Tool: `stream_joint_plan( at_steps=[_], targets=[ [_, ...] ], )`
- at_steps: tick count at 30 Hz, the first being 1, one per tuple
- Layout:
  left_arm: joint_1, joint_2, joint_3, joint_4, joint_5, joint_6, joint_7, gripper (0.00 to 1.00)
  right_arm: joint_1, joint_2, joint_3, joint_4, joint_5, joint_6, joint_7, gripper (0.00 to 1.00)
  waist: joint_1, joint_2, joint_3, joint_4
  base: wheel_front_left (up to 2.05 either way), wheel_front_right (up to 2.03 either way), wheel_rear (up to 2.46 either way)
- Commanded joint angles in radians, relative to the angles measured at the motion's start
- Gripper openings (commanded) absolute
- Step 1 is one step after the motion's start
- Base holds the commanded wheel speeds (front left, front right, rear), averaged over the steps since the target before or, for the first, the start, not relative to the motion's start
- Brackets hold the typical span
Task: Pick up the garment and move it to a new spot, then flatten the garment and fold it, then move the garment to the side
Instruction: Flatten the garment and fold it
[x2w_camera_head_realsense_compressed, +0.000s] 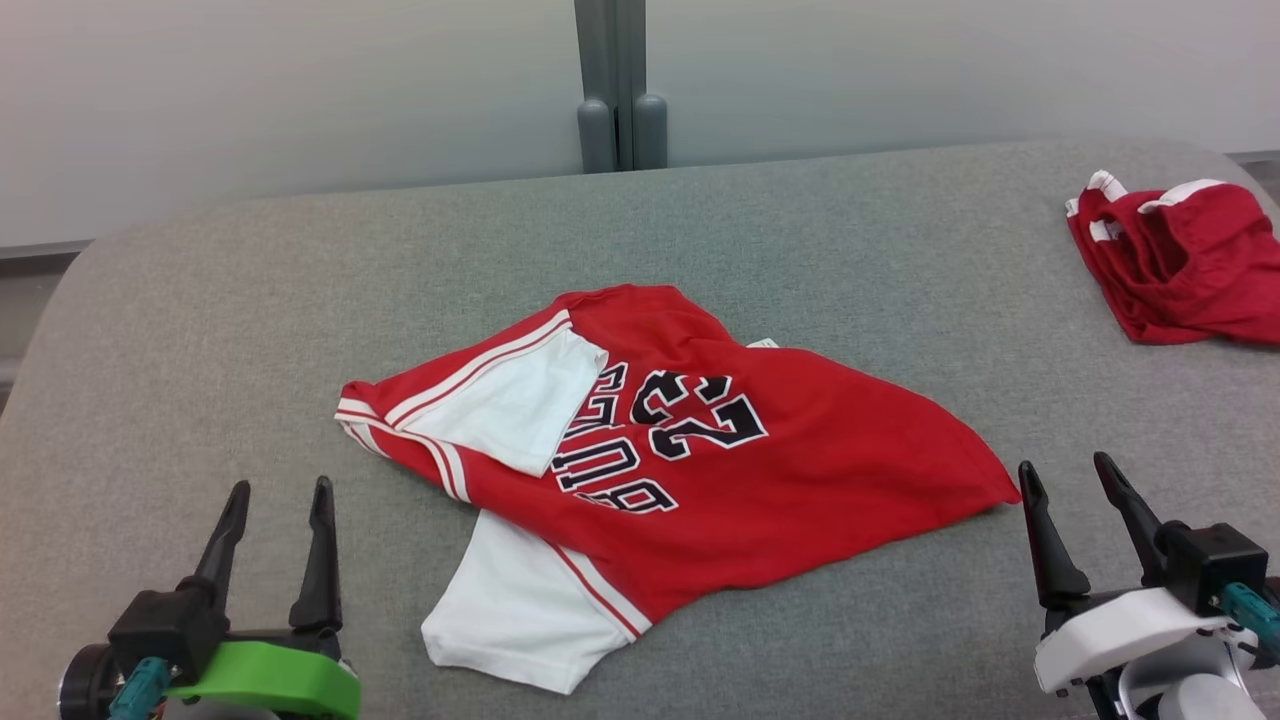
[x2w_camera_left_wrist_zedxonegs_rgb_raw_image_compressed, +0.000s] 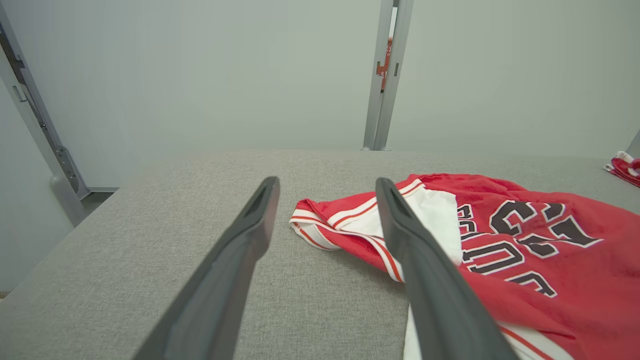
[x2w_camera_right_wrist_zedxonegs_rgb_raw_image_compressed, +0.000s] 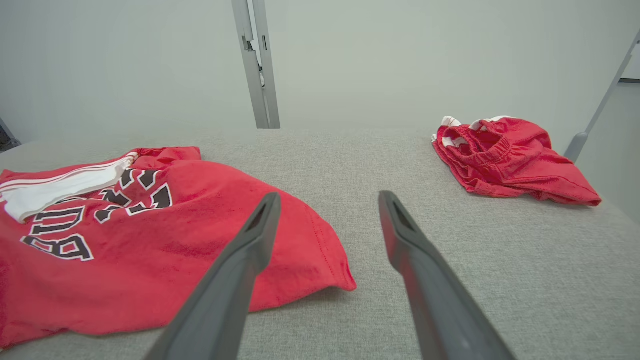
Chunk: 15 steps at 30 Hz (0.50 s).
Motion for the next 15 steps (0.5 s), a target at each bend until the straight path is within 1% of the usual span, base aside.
stream_joint_plan(
  at_steps=[1, 7, 15],
  targets=[
    [0.029, -0.006, 0.024, -0.023, 0.021, 0.008, 0.001, 1.0, 0.033, 0.01, -0.015, -0.029, -0.007, -0.001, 0.0, 1.0, 0.0, 0.0, -0.025, -0.007, 0.0, 0.0, 0.0],
    [0.094, -0.021, 0.085, -0.095, 0.054, 0.003, 0.0, 1.0, 0.109, 0.042, -0.055, -0.122, -0.029, -0.001, 0.0, 1.0, 0.0, 0.0, -0.038, -0.01, 0.0, 0.0, 0.0],
    [0.146, -0.045, 0.116, -0.138, 0.086, -0.009, 0.0, 1.0, 0.151, 0.06, -0.075, -0.174, -0.047, -0.001, 0.0, 1.0, 0.0, 0.0, -0.044, 0.003, 0.0, 0.0, 0.0]
  ],
)
